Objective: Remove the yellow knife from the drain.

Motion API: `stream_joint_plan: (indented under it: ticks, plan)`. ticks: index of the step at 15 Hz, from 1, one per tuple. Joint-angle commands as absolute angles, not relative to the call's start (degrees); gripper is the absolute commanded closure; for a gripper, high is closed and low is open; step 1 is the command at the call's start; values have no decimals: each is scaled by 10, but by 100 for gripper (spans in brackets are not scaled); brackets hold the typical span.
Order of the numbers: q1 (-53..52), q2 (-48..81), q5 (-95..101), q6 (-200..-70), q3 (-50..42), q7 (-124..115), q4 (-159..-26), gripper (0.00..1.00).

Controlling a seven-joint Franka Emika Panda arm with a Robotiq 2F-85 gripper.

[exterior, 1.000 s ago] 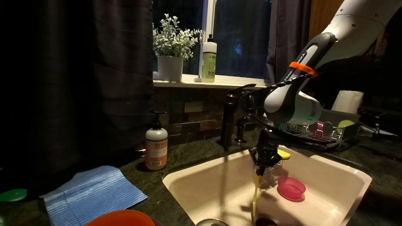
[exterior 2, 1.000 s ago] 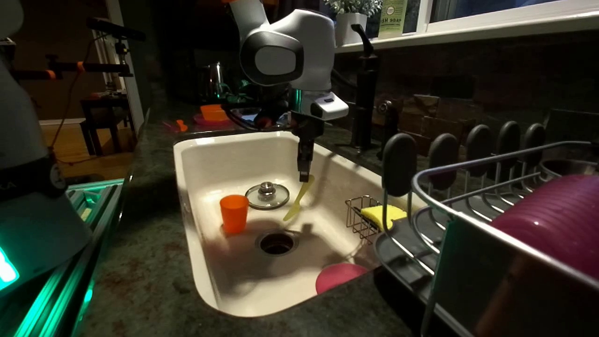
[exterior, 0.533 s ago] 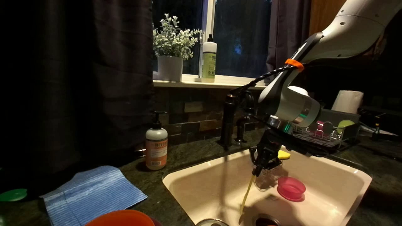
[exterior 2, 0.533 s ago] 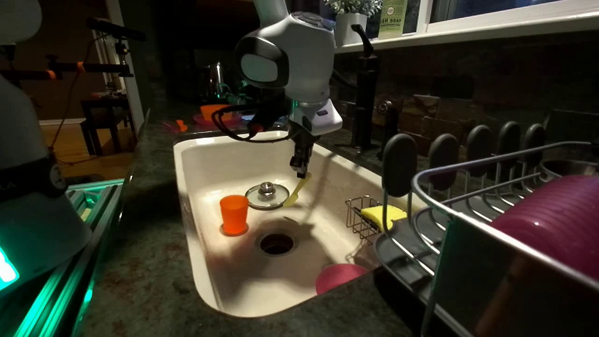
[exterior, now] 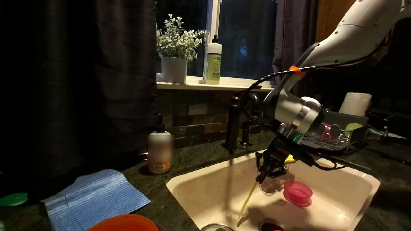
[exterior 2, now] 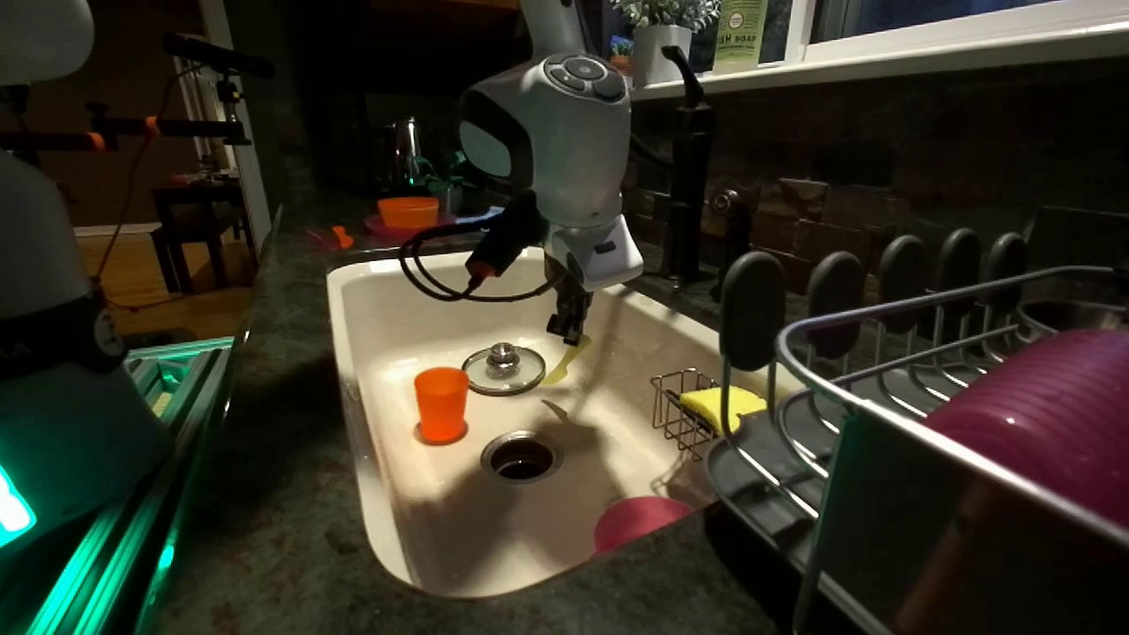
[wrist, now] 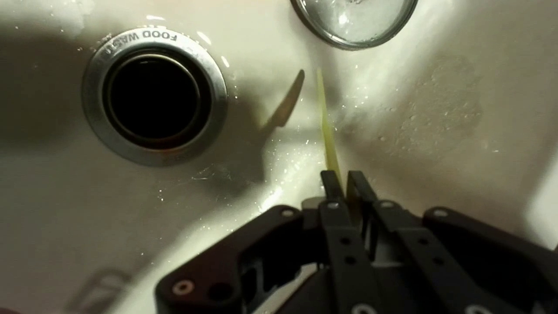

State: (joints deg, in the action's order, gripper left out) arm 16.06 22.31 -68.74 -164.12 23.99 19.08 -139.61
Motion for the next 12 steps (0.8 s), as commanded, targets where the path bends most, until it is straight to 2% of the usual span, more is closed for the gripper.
stream_joint_plan:
  ticks: [1, 12]
  plan:
    - [181, 265, -738, -1654, 251, 258, -1376, 98]
    - [164, 350, -755, -1735, 255, 286, -1331, 98]
